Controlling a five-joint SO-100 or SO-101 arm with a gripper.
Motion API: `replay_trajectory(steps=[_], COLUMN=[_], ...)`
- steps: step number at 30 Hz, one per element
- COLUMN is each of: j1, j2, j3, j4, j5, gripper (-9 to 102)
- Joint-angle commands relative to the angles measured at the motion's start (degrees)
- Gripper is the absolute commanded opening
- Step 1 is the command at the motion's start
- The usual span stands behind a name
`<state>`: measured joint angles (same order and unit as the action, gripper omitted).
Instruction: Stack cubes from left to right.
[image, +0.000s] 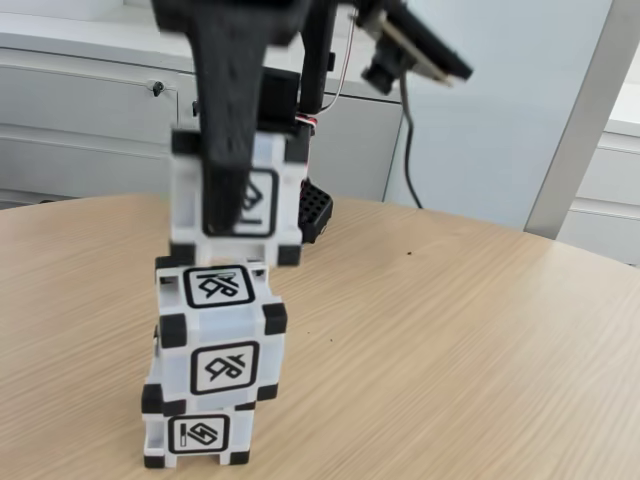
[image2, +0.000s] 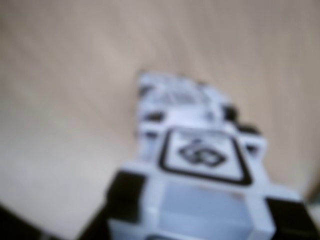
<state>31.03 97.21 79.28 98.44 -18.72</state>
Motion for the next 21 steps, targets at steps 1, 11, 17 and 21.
replay_trajectory(steps=[1,11,17,21], j1=[0.62,0.62,0.79,2.9], j2=[1.23,1.23,1.23,1.23], j3=[0.7,0.7,-0.18,-0.18], j4=[0.44,0.44,0.44,0.44], j5=[-0.7,-0.35,-0.44,-1.05], gripper=[14,14,14,14])
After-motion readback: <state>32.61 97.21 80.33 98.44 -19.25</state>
